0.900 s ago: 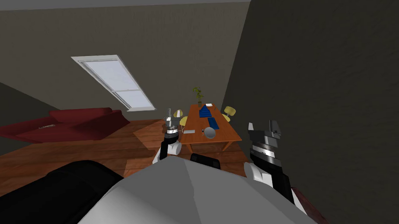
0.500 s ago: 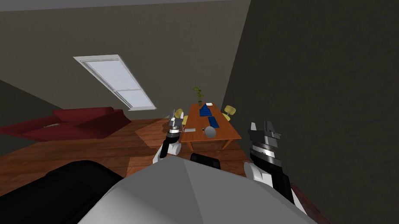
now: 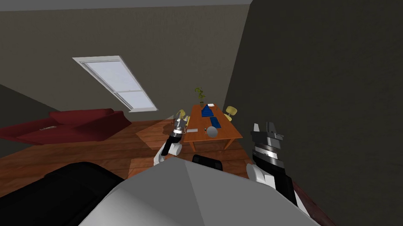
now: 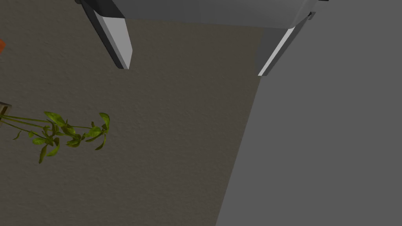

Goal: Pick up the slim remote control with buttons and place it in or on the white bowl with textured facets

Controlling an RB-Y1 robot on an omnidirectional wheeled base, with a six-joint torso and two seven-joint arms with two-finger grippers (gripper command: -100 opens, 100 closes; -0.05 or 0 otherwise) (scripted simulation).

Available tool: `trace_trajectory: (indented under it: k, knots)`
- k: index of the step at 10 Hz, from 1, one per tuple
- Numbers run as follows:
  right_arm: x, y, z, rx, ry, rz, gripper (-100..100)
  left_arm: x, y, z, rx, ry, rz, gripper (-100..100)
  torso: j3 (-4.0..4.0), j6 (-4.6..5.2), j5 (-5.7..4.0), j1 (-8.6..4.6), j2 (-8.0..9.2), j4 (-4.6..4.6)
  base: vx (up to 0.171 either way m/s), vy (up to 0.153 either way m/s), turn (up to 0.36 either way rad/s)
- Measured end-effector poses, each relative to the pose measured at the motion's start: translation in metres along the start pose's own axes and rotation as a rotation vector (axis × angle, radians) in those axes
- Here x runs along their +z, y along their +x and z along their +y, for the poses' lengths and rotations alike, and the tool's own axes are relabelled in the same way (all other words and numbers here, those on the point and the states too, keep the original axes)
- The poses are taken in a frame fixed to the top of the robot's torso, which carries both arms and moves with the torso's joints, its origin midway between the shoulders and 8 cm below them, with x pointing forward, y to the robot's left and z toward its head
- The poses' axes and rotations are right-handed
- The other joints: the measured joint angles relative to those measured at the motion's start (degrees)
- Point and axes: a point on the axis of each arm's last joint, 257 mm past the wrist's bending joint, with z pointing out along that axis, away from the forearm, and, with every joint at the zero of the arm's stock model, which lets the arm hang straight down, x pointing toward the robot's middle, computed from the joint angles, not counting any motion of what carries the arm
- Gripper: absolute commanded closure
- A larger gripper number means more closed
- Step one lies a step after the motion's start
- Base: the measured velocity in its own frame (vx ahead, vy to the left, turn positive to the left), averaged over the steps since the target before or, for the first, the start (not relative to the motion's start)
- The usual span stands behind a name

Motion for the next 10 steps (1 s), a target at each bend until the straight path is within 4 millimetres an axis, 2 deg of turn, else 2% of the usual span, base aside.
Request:
trace_trajectory:
  k: [5, 10]
  knots:
    - [0.0, 0.0, 0.0, 0.0, 0.0, 0.0, 0, -0.015, -0.025, 0.066, -0.03, -0.219, -0.005, -100, -0.04, -0.01, 0.01, 0.01, -0.07, -0.01, -0.036, 0.023, -0.072]
    - [0.0, 0.0, 0.0, 0.0, 0.0, 0.0, 0, -0.032, -0.055, 0.122, -0.048, -0.41, -0.045, -100, -0.08, 0.01, 0.0, 0.0, -0.15, -0.03, -0.019, 0.02, -0.092]
